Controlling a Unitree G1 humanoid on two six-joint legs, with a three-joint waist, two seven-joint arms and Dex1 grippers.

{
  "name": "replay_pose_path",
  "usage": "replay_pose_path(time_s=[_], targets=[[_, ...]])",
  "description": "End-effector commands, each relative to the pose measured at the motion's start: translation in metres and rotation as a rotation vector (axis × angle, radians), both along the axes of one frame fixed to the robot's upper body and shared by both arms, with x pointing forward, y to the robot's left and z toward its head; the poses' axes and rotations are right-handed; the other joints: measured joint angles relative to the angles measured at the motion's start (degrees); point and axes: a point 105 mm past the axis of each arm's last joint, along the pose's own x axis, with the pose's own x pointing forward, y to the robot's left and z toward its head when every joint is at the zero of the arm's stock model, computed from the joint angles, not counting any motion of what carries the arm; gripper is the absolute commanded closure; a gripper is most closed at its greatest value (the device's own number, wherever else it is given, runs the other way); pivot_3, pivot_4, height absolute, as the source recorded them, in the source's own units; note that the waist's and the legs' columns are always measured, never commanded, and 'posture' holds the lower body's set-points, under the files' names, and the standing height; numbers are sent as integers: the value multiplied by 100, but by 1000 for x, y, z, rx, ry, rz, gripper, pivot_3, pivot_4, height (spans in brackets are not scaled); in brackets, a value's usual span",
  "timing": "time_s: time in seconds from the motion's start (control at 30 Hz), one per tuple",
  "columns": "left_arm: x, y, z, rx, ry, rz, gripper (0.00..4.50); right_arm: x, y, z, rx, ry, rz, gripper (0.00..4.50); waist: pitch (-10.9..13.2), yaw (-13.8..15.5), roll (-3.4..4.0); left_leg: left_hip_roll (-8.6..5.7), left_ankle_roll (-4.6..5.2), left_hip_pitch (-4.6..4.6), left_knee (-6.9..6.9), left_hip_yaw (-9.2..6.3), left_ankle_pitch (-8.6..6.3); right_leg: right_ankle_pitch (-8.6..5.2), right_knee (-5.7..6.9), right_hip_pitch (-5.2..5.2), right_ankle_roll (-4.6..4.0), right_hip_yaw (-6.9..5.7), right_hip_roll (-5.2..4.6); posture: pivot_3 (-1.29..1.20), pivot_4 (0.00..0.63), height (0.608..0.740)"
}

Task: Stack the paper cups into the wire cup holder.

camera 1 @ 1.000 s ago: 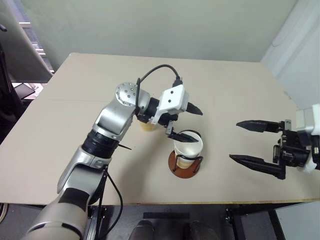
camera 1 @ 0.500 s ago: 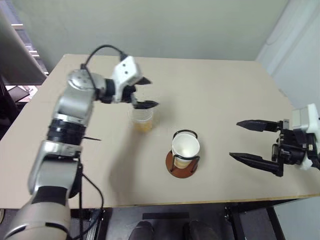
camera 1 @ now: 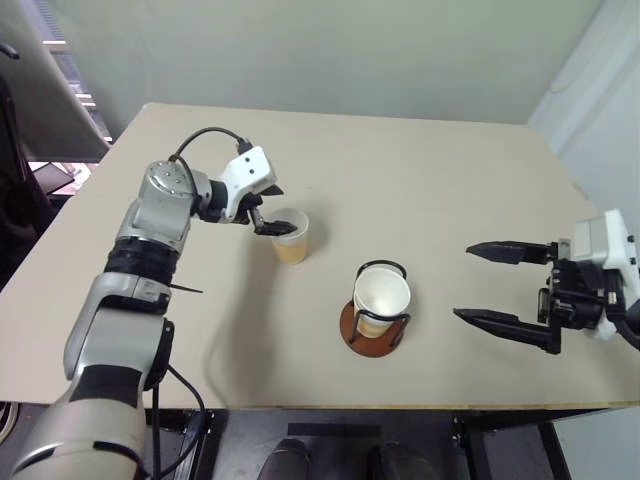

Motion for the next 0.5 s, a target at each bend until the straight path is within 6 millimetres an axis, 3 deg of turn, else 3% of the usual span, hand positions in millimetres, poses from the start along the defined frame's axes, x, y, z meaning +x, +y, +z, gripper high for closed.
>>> replay_pose_path(time_s=[0.03, 0.17, 0.27, 0.5], targets=[[0, -3, 16, 25, -50, -30, 32, -3, 0, 9, -11, -52, -6, 0, 0, -15, 0, 0, 0, -3, 1, 2, 0, 0, 0, -3, 0, 1, 0, 0, 150, 740], [-2, -3, 9, 60, -27, -50, 32, -3, 1, 9, -11, -56, -8, 0, 0, -31, 0, 0, 0, -5, 2, 1, 0, 0, -1, -5, 1, 1, -1, 0, 150, 740], [-1, -4, 6, 78, -26, -48, 606, -3, 1, 9, -11, -57, -9, 0, 0, -28, 0, -1, 0, -6, 2, -1, 0, 1, -1, -5, 2, 2, -1, 0, 150, 740], [-1, -8, 4, 86, -24, -55, 3178, -3, 1, 8, -12, -58, -14, 0, 0, -30, 0, 0, 0, -7, 3, -1, 0, 1, -1, -7, 2, 1, -1, 0, 150, 740]])
